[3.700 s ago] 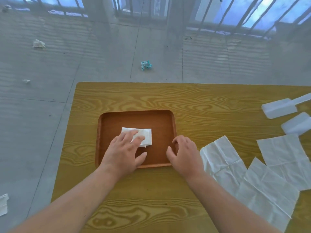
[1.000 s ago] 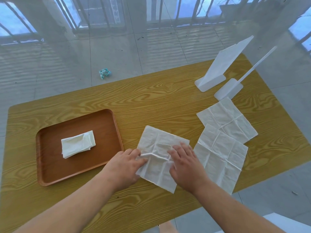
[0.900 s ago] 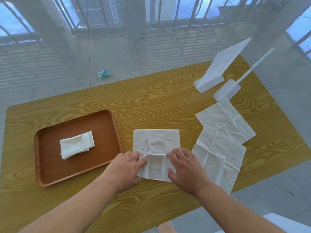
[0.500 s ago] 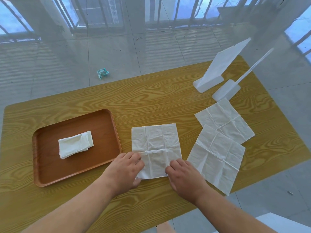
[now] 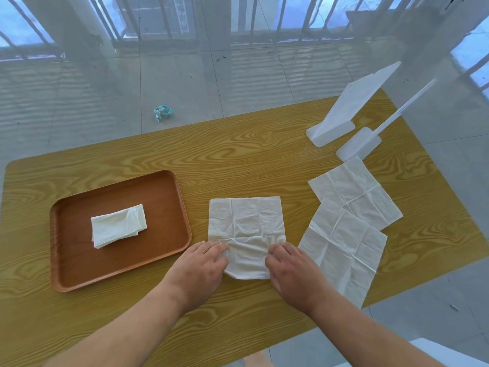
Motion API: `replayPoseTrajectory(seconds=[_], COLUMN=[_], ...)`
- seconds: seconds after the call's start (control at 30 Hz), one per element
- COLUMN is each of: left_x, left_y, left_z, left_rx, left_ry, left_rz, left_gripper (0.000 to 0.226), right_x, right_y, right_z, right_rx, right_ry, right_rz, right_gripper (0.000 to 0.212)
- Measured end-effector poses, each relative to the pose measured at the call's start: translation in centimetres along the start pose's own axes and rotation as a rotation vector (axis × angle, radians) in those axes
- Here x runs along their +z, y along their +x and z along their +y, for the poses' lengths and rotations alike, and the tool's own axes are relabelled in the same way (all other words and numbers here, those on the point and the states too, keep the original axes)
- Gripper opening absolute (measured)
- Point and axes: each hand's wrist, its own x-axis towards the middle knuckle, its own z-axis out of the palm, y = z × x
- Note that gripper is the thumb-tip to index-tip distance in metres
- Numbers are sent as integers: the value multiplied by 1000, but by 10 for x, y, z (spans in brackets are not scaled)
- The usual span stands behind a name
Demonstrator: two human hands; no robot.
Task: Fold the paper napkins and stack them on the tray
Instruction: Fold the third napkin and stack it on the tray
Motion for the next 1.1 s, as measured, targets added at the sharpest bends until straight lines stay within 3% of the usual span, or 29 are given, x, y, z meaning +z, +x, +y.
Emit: replayPoseTrajectory(seconds=[0.1,0.23,0.4,0.53,0.6,0.67,0.7,0.77,0.83,0.9,0.97,1.03,1.1], left_x=[-5,-15,-26,-36,-41,-42,-43,-44,-42,-39,-36,-30,-22], left_y=[3,10,19,27,36,44,48,54,57,56,52,47,45], left_z=[-4,-6,-14,-26,-33,-40,-43,-47,-48,-46,-44,-40,-36], left_rx=[-28,-152,-375,-398,-399,-464,-514,-615,-707,-659,-454,-264,-186], left_ry=[-43,-198,-495,-534,-470,-487,-521,-588,-530,-389,-260,-165,-80], left_rz=[-3,-34,-75,-204,-219,-158,-113,13,155,249,212,82,-55], left_gripper=[25,19,21,79,55,9,5,19,50,55,44,38,43], right_x=[-8,-14,-18,-37,-46,-54,-57,-58,-57,-54,-46,-37,-28], right_y=[5,6,7,26,39,55,63,76,81,78,69,58,48], right_z=[0,1,1,7,13,20,23,28,29,25,22,18,13], right_rx=[34,31,108,315,391,424,448,511,598,573,424,279,208], right_ry=[95,45,184,464,572,598,590,506,398,345,283,259,227], right_rz=[-12,-153,-32,-34,-57,-63,-48,43,182,328,357,238,32], right_gripper=[21,53,9,11,13,15,12,14,39,47,40,27,25])
